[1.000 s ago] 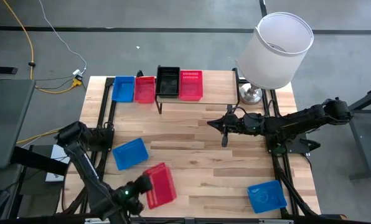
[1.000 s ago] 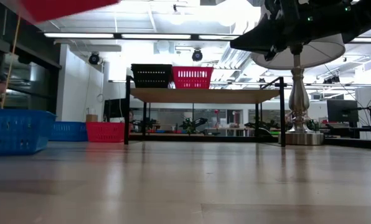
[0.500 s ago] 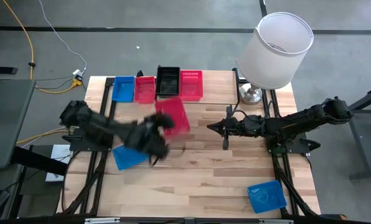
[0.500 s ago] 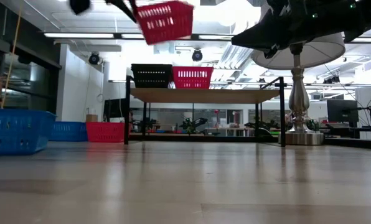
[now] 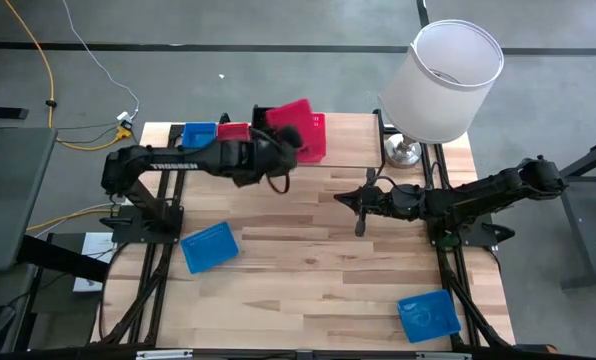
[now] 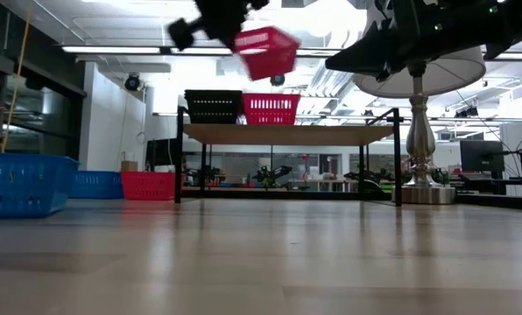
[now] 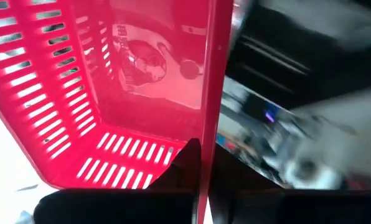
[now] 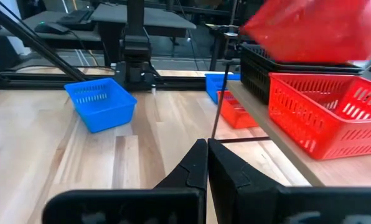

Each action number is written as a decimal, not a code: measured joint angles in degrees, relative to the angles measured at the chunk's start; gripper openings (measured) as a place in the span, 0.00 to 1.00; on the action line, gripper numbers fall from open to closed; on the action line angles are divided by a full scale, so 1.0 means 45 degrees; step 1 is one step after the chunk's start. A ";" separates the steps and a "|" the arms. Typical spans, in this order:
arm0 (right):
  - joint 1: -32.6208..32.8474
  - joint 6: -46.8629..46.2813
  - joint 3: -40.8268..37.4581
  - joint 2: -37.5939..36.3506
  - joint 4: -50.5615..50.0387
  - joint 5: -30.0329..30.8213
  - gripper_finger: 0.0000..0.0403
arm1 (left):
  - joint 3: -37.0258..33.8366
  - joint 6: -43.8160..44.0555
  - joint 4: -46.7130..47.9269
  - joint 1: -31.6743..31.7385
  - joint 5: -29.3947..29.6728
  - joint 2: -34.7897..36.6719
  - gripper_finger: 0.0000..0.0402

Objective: Stack baskets on shelf by color
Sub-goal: Stack the bottom red bin on top of the red bin on the shelf

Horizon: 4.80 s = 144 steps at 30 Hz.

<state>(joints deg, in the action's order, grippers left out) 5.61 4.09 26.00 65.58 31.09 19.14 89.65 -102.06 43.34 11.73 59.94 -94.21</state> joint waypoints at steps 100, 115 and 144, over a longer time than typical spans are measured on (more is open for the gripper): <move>0.0510 -0.0713 -0.0005 0.0010 -0.0670 0.0756 0.00 | -0.3385 -0.0306 -0.5438 0.4105 -1.1620 0.1603 0.00; 0.0510 -0.0863 -0.0005 0.0010 -0.0670 0.0761 0.00 | -0.3385 -0.3359 -0.5712 0.3718 -1.0387 0.0614 0.02; 0.0510 -0.0861 -0.0005 0.0010 -0.0860 0.0761 0.00 | -0.3386 -0.2955 -0.6591 0.3764 -1.0728 0.0608 0.29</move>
<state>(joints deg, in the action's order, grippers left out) 7.90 0.22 25.98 65.63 27.22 22.57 74.41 -115.36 13.69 28.67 11.66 -91.48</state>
